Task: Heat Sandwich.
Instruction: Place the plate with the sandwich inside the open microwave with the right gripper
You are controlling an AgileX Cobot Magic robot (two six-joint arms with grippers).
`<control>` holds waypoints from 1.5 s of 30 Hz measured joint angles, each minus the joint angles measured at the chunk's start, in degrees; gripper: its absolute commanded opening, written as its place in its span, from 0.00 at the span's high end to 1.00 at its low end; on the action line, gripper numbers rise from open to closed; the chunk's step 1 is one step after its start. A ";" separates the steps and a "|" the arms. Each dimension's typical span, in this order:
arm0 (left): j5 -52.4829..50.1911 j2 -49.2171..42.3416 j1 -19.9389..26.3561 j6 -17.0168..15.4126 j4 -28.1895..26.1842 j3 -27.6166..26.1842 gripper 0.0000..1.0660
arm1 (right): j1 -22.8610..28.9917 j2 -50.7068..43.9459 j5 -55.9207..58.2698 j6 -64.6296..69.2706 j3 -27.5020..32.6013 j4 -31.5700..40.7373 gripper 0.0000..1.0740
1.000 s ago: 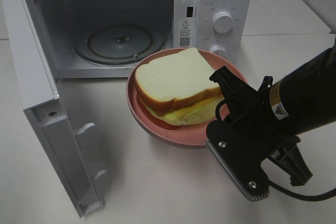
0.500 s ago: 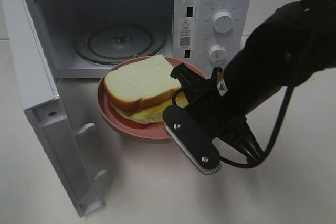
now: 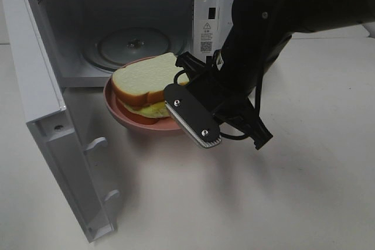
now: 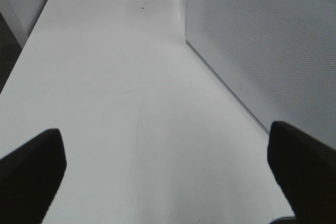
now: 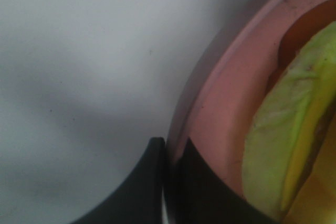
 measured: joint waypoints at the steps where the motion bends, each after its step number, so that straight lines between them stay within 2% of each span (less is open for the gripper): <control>1: 0.00 0.00 0.00 0.00 0.00 0.00 0.05 | -0.40 1.09 1.43 -0.57 -1.89 0.17 0.99; 30: 0.00 0.00 0.00 0.00 0.00 0.00 0.05 | -0.46 14.50 8.37 -3.44 -24.58 1.26 0.98; 42: 0.00 0.00 0.00 0.00 0.00 0.00 0.05 | -0.46 21.37 9.17 -1.26 -34.32 0.92 0.97; 45: 0.00 0.00 0.00 0.00 0.00 0.00 0.05 | -0.46 23.49 10.89 0.63 -38.45 -0.23 0.97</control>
